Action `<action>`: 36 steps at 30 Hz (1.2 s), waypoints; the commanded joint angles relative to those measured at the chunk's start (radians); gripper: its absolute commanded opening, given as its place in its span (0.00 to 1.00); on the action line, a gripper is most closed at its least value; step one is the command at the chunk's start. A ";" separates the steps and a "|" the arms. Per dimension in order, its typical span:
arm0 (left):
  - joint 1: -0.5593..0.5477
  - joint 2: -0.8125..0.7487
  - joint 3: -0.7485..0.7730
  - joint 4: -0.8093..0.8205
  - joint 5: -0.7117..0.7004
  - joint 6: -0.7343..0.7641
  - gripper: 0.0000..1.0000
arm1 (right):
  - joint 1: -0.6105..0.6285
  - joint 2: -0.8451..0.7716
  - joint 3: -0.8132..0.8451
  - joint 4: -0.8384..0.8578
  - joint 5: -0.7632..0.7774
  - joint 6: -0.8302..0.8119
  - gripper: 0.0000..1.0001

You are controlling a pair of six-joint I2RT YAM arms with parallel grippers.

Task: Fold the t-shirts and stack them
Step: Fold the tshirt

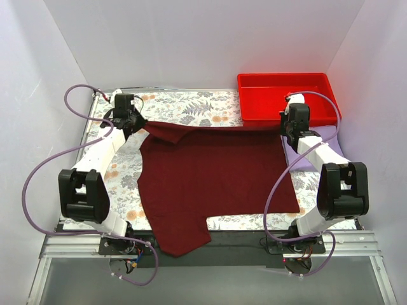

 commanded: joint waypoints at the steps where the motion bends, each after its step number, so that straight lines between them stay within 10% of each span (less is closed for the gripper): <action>1: 0.007 -0.144 -0.051 -0.136 0.000 -0.077 0.00 | -0.026 -0.069 -0.025 -0.025 -0.002 0.062 0.01; 23: -0.002 -0.516 -0.522 -0.202 0.222 -0.252 0.00 | -0.064 0.028 -0.086 -0.157 -0.093 0.176 0.01; 36: -0.007 -0.571 -0.544 -0.259 0.263 -0.252 0.00 | -0.075 0.131 -0.020 -0.187 -0.136 0.176 0.04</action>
